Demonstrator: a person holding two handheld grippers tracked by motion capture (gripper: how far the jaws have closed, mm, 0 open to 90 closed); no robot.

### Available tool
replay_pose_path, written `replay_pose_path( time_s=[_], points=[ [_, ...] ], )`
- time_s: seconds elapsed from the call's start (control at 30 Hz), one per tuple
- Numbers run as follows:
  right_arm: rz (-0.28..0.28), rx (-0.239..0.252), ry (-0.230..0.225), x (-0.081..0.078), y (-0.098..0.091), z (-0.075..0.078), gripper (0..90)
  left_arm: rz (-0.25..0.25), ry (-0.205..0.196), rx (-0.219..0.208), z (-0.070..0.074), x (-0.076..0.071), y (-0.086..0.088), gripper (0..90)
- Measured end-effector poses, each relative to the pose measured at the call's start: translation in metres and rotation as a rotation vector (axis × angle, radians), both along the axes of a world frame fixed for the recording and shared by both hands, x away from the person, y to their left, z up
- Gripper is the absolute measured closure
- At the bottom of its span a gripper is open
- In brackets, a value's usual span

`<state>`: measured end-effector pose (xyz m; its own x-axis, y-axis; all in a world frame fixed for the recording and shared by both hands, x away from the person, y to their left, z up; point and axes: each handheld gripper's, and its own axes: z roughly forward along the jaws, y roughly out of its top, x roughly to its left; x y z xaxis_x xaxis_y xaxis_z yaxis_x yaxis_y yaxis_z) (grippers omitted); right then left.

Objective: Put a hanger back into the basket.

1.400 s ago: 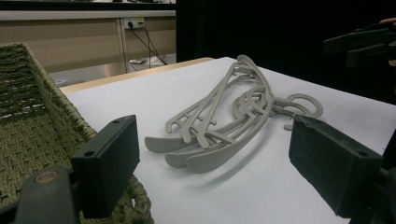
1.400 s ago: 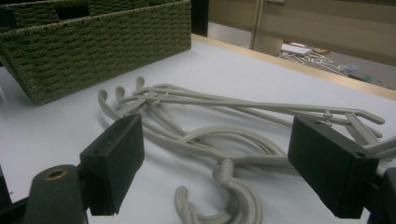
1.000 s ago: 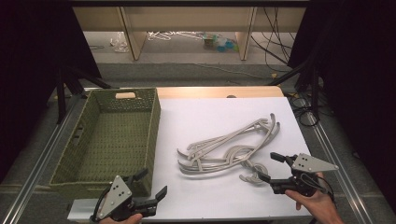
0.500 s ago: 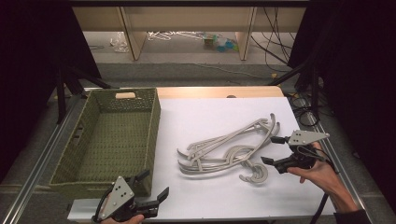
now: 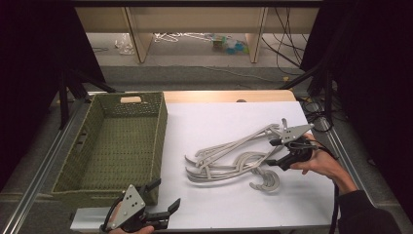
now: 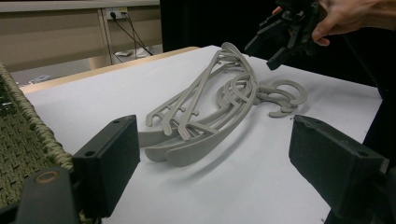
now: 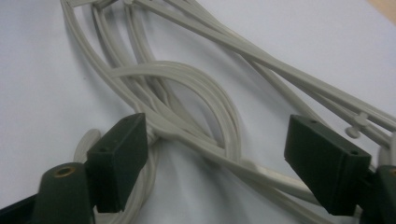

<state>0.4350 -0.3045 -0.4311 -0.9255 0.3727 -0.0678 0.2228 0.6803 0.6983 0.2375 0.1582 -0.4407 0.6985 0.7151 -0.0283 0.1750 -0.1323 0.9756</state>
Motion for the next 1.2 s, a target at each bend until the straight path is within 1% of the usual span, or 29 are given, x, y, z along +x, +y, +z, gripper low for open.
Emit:
replay_pose_path(
  time_s=[0.03, 0.07, 0.13, 0.2, 0.23, 0.27, 0.3, 0.33, 0.37, 0.4, 0.47, 0.5, 0.53, 0.57, 0.6, 0.67, 0.7, 0.77, 0.83, 0.87, 0.9, 0.93, 0.97, 1.0, 1.03, 1.1, 1.13, 1.17, 1.2],
  points=[
    [0.012, -0.024, 0.02, 0.006, 0.001, -0.007, 23.8, -0.002, -0.004, 0.011, 0.0, 0.0, 0.0, 16.2],
    [0.012, -0.024, 0.02, 0.006, 0.001, -0.007, 23.8, -0.005, -0.006, 0.016, 0.0, 0.0, 0.0, 16.2],
    [0.006, -0.057, 0.033, 0.009, 0.0, -0.013, 25.2, -0.007, -0.009, 0.018, 0.0, 0.001, 0.0, 16.3],
    [0.006, -0.06, 0.038, 0.012, -0.001, -0.017, 27.9, -0.008, -0.007, 0.021, 0.0, 0.0, 0.0, 16.2],
    [0.01, -0.062, 0.034, 0.014, -0.001, -0.018, 28.0, -0.004, 0.004, 0.011, -0.001, 0.0, -0.001, 16.3],
    [0.011, -0.075, 0.028, 0.014, -0.001, -0.019, 28.8, -0.004, 0.006, 0.011, -0.001, 0.0, -0.001, 16.3],
    [0.024, -0.091, 0.029, 0.015, -0.001, -0.021, 29.3, -0.01, 0.004, -0.006, -0.002, 0.001, -0.002, 16.3],
    [0.031, -0.101, 0.022, 0.015, 0.0, -0.022, 29.4, -0.004, 0.002, 0.018, -0.001, 0.001, -0.001, 16.3],
    [0.038, -0.103, 0.014, 0.015, 0.0, -0.023, 30.3, -0.01, -0.004, 0.026, -0.001, 0.001, -0.001, 16.3],
    [0.038, -0.108, 0.009, 0.016, 0.0, -0.023, 32.2, -0.011, 0.005, 0.027, -0.001, 0.0, -0.002, 16.3],
    [0.058, -0.161, -0.038, 0.015, 0.003, -0.024, 32.5, -0.016, -0.001, 0.03, -0.001, 0.001, -0.002, 16.3],
    [0.07, -0.185, -0.046, 0.015, 0.005, -0.023, 32.5, -0.021, -0.004, 0.017, -0.002, 0.002, -0.003, 16.3],
    [0.084, -0.219, -0.052, 0.015, 0.008, -0.022, 33.0, -0.014, 0.008, 0.025, -0.002, 0.001, -0.004, 16.3],
    [0.1, -0.236, -0.05, 0.016, 0.01, -0.021, 36.4, -0.021, 0.005, 0.031, -0.002, 0.001, -0.004, 16.3],
    [0.111, -0.253, -0.049, 0.017, 0.01, -0.019, 40.2, -0.016, 0.02, 0.014, -0.002, 0.0, -0.006, 16.4],
    [0.139, -0.282, -0.063, 0.017, 0.011, -0.019, 42.8, -0.024, 0.003, 0.035, -0.002, 0.001, -0.005, 16.4],
    [0.145, -0.289, -0.078, 0.018, 0.011, -0.019, 43.4, -0.019, 0.018, 0.022, -0.002, 0.0, -0.006, 16.4],
    [0.163, -0.3, -0.101, 0.015, 0.011, -0.019, 45.4, -0.019, 0.02, 0.023, -0.003, 0.0, -0.005, 16.4],
    [0.195, -0.316, -0.097, 0.013, 0.01, -0.019, 48.7, -0.017, 0.019, 0.019, -0.002, 0.0, -0.005, 16.4],
    [0.215, -0.33, -0.108, 0.011, 0.011, -0.018, 51.3, -0.018, 0.019, 0.018, -0.002, 0.0, -0.005, 16.4],
    [0.23, -0.341, -0.097, 0.009, 0.011, -0.018, 52.2, -0.018, 0.018, 0.021, -0.003, 0.0, -0.005, 16.4],
    [0.241, -0.351, -0.101, 0.007, 0.011, -0.017, 53.0, -0.017, 0.021, 0.024, -0.003, 0.0, -0.006, 16.4],
    [0.256, -0.372, -0.107, 0.005, 0.012, -0.016, 53.9, -0.016, 0.022, 0.022, -0.003, 0.0, -0.006, 16.4],
    [0.274, -0.378, -0.108, 0.004, 0.013, -0.016, 54.9, -0.031, 0.002, 0.03, -0.003, 0.002, -0.006, 16.4],
    [0.288, -0.388, -0.113, 0.002, 0.014, -0.016, 56.5, -0.02, 0.018, 0.032, -0.003, 0.001, -0.007, 16.4],
    [0.312, -0.397, -0.133, 0.001, 0.016, -0.016, 58.0, -0.019, 0.033, 0.032, -0.004, 0.0, -0.008, 16.5],
    [0.319, -0.398, -0.139, 0.001, 0.017, -0.016, 59.2, -0.029, 0.019, 0.048, -0.003, 0.001, -0.008, 16.4],
    [0.337, -0.421, -0.172, 0.0, 0.018, -0.015, 61.8, -0.039, 0.011, 0.04, -0.004, 0.002, -0.008, 16.4],
    [0.337, -0.421, -0.172, 0.0, 0.018, -0.015, 61.8, -0.039, 0.013, 0.035, -0.004, 0.002, -0.008, 16.4]
  ],
)
